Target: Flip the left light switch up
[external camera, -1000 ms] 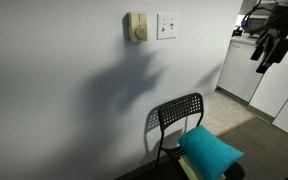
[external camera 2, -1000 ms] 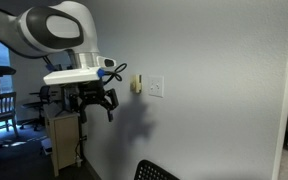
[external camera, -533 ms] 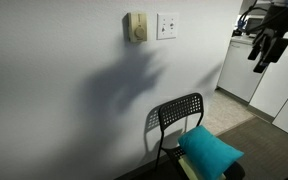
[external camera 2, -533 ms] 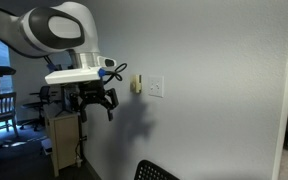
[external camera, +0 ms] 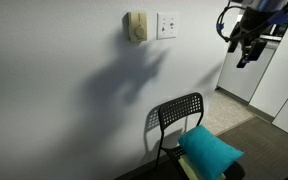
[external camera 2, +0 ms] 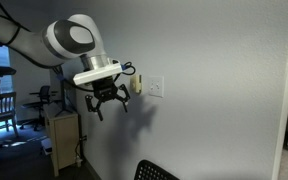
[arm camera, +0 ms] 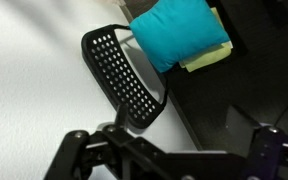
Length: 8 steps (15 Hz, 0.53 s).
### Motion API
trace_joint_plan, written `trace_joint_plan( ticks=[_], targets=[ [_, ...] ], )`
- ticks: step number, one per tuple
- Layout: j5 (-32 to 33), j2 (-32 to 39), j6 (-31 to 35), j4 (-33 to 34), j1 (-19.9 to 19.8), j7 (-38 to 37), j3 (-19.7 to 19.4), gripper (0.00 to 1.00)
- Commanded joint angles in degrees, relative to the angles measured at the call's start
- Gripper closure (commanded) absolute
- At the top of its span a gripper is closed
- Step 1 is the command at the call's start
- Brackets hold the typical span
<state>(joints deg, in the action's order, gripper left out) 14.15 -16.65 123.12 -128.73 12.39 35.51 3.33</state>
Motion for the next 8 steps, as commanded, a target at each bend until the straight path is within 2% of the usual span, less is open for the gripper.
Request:
trace_joint_plan(
  ticks=[1,5,7,8],
  targets=[
    [5.6,10.4,1.0,9.9,-0.5,4.9,2.5,0.00],
    [13.8,20.6,0.2,21.9,-0.6,7.1,5.4,0.00],
    [14.2,24.2,-1.7,27.1,0.1,8.5,6.6,0.00],
    [13.5,19.8,0.5,21.0,-0.6,5.8,6.3,0.00]
  ],
)
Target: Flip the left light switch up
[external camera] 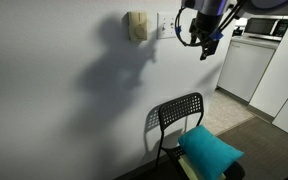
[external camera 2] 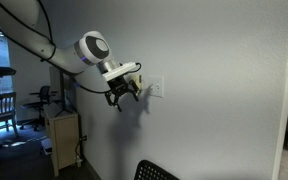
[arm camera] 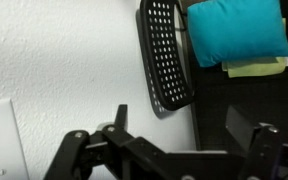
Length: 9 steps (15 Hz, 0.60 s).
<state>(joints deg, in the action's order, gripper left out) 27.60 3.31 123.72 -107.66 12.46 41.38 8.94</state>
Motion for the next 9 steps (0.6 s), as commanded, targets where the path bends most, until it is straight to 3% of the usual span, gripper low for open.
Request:
trace_joint_plan(
  ticks=[1,3,6,7,9],
  targets=[
    [0.1,1.8,-0.4,2.3,-0.5,0.5,1.0,0.00],
    [0.1,3.7,-0.7,4.6,-0.3,0.9,1.3,0.00],
    [5.1,2.6,3.0,2.4,-0.1,-2.1,0.9,0.00],
    [6.4,4.6,9.1,2.9,-0.9,2.0,0.8,0.00],
    [7.5,7.6,14.6,4.6,-1.5,5.2,0.6,0.00]
  ],
)
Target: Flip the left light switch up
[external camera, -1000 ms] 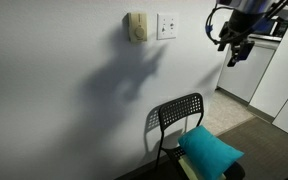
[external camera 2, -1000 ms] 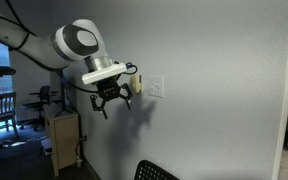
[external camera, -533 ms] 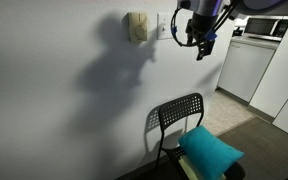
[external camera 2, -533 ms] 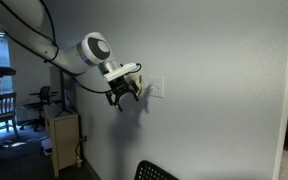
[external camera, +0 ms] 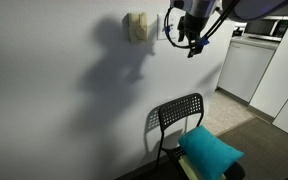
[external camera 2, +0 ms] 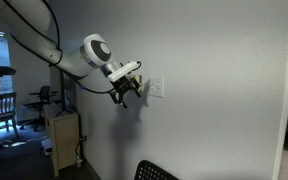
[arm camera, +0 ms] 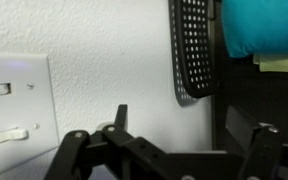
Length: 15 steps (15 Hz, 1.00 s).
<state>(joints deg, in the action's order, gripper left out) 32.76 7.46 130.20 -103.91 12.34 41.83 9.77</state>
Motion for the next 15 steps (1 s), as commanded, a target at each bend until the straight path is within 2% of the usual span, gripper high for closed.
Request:
trace_joint_plan(
  ticks=[1,3,7,11,15],
  targets=[
    [2.6,4.6,10.3,1.6,-1.6,6.5,-0.3,0.00],
    [3.3,7.3,12.8,3.6,-1.8,9.6,-0.6,0.00],
    [5.0,11.6,13.6,9.1,-1.8,12.4,-1.6,0.00],
    [8.7,13.3,11.7,14.4,-0.6,9.4,-3.2,0.00],
    [9.3,14.3,11.0,16.7,-0.5,7.5,-3.3,0.00]
  ],
)
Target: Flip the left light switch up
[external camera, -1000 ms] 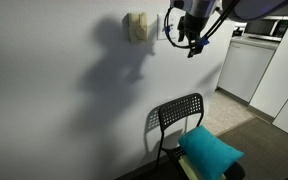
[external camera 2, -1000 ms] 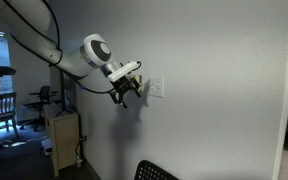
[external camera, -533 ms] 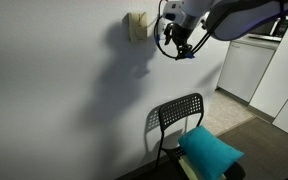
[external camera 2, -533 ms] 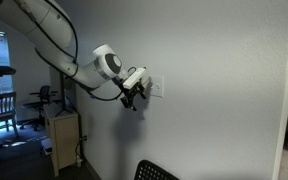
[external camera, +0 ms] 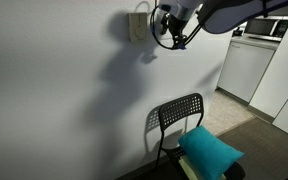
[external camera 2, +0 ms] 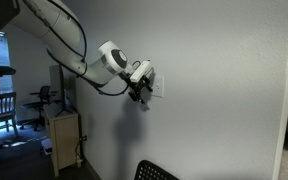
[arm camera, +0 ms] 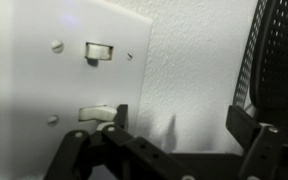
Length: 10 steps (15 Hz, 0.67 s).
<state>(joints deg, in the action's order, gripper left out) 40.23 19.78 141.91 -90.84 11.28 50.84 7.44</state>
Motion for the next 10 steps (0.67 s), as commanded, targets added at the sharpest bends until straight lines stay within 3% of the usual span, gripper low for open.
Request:
trace_joint_plan(
  ticks=[1,10],
  targets=[
    [1.8,2.0,-0.8,3.8,0.6,-1.9,-0.9,0.00],
    [5.5,0.8,-2.7,4.8,1.7,-5.3,-0.9,0.00]
  ],
)
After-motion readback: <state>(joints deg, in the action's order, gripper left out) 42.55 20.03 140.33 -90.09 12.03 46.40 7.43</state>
